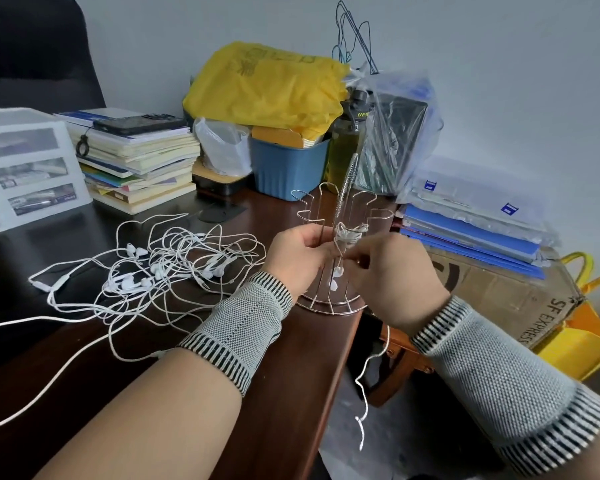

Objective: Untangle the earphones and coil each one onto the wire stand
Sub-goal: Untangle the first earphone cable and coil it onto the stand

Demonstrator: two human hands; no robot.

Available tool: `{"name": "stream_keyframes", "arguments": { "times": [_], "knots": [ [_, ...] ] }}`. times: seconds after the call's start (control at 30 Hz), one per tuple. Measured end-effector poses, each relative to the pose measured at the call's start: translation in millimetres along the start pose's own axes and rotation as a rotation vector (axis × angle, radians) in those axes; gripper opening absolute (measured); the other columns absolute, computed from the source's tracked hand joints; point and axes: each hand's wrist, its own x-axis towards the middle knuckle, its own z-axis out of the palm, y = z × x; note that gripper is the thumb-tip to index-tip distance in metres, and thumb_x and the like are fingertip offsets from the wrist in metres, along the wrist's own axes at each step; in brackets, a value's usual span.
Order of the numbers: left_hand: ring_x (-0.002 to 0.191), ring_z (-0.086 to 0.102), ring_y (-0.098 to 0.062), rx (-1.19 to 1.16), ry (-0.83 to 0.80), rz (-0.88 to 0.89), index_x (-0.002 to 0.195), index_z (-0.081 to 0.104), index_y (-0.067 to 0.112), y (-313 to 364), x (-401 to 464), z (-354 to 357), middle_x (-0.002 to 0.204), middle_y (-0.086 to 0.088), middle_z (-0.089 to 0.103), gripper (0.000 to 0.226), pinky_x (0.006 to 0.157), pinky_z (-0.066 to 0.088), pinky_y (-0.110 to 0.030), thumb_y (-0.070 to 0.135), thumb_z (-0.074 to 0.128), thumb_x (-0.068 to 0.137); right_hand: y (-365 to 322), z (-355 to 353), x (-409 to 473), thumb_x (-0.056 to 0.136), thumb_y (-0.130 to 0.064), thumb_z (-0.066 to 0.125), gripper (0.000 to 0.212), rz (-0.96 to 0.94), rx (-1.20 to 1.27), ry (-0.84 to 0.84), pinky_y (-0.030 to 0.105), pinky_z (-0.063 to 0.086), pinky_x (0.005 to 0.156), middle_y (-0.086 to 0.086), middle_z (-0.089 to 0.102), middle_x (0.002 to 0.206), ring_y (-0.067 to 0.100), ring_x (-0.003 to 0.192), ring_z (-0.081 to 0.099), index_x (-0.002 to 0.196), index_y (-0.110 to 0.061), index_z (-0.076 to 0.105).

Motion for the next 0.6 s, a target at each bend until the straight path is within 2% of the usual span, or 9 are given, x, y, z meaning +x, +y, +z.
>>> {"name": "stream_keyframes", "arguments": {
  "times": [0.1, 0.23, 0.33, 0.43, 0.6],
  "knots": [
    [0.041, 0.047, 0.003, 0.050, -0.013, 0.002, 0.095, 0.072, 0.012, 0.9, -0.5, -1.3, 0.070, 0.006, 0.068, 0.014, 0.043, 0.034, -0.009, 0.002, 0.066, 0.087, 12.4, 7.9, -2.6, 0.084, -0.018, 0.065, 0.011, 0.005, 0.049, 0.048, 0.025, 0.045, 0.067, 0.001, 0.068, 0.083, 0.017, 0.074, 0.062, 0.083, -0.016, 0.076],
    [0.041, 0.044, 0.002, 0.066, -0.031, -0.016, 0.094, 0.070, 0.016, 0.5, -0.2, -2.3, 0.079, 0.001, 0.070, 0.024, 0.042, 0.033, -0.010, -0.005, 0.060, 0.087, 12.6, 13.9, -2.3, 0.084, -0.021, 0.066, 0.011, -0.033, 0.067, 0.049, 0.029, 0.048, 0.072, 0.000, 0.066, 0.085, 0.017, 0.076, 0.060, 0.087, -0.019, 0.077],
    [0.042, 0.042, 0.000, 0.078, -0.033, -0.022, 0.095, 0.070, 0.014, 2.1, -0.8, -3.8, 0.079, 0.000, 0.069, 0.026, 0.042, 0.033, -0.011, -0.007, 0.059, 0.085, 17.6, 18.1, -2.8, 0.084, -0.021, 0.067, 0.010, -0.025, 0.067, 0.070, 0.026, 0.047, 0.068, 0.000, 0.066, 0.084, 0.017, 0.075, 0.061, 0.085, -0.018, 0.077],
    [0.043, 0.039, -0.002, 0.097, -0.013, -0.030, 0.095, 0.072, 0.013, 2.8, -1.0, -5.4, 0.082, -0.003, 0.069, 0.023, 0.043, 0.032, -0.011, -0.004, 0.062, 0.083, 30.6, 17.5, -0.1, 0.086, -0.021, 0.066, 0.010, 0.061, 0.090, 0.094, 0.024, 0.047, 0.066, -0.001, 0.067, 0.084, 0.014, 0.073, 0.060, 0.085, -0.019, 0.076],
    [0.045, 0.040, -0.002, 0.107, -0.019, -0.040, 0.098, 0.073, 0.012, 3.0, -1.5, -5.2, 0.089, -0.008, 0.072, 0.021, 0.044, 0.033, -0.011, -0.001, 0.065, 0.083, 41.5, 13.2, 9.4, 0.089, -0.025, 0.064, 0.014, 0.161, 0.099, 0.067, 0.016, 0.037, 0.054, -0.005, 0.065, 0.073, 0.009, 0.065, 0.057, 0.079, -0.019, 0.072]
  ]
}}
